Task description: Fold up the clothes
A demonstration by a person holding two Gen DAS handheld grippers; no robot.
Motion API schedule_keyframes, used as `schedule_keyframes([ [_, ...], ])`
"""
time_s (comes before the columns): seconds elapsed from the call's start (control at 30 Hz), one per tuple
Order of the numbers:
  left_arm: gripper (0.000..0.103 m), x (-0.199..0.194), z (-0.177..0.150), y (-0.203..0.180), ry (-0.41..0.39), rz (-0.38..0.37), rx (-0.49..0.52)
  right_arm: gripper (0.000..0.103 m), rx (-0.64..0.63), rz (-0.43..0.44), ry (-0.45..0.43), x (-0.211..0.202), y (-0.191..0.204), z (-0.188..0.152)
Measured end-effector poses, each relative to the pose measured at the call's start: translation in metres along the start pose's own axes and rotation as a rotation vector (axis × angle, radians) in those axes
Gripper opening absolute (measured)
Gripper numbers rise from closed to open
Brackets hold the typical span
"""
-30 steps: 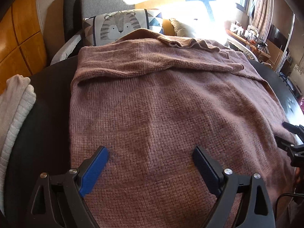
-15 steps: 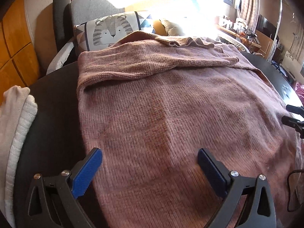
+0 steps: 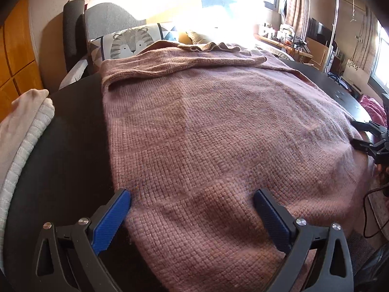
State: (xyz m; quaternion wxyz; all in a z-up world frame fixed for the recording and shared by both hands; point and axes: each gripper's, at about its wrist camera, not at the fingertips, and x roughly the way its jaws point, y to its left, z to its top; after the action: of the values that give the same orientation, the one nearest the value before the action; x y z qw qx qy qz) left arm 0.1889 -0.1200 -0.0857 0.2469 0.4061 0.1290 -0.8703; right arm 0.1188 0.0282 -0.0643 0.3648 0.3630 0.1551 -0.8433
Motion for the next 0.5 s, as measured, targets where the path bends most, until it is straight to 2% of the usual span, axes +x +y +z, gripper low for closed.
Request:
schedule_keyframes([
  [0.07, 0.103, -0.002, -0.002, 0.009, 0.017, -0.027, -0.055, 0.103, -0.001, -0.015, 0.014, 0.002, 0.002, 0.003],
  [0.17, 0.103, -0.012, -0.006, 0.015, 0.052, -0.043, -0.082, 0.103, 0.033, -0.076, 0.084, 0.001, 0.012, 0.017],
  [0.3, 0.103, -0.039, -0.026, 0.018, 0.051, -0.135, -0.146, 0.103, 0.028, -0.096, 0.009, -0.017, 0.035, 0.022],
  [0.4, 0.103, -0.051, -0.038, 0.015, 0.048, -0.158, -0.169, 0.103, -0.027, -0.127, -0.017, -0.020, 0.056, 0.019],
  [0.5, 0.103, -0.060, -0.044, 0.011, 0.041, -0.179, -0.181, 0.103, -0.055, -0.111, -0.010, -0.016, 0.070, 0.016],
])
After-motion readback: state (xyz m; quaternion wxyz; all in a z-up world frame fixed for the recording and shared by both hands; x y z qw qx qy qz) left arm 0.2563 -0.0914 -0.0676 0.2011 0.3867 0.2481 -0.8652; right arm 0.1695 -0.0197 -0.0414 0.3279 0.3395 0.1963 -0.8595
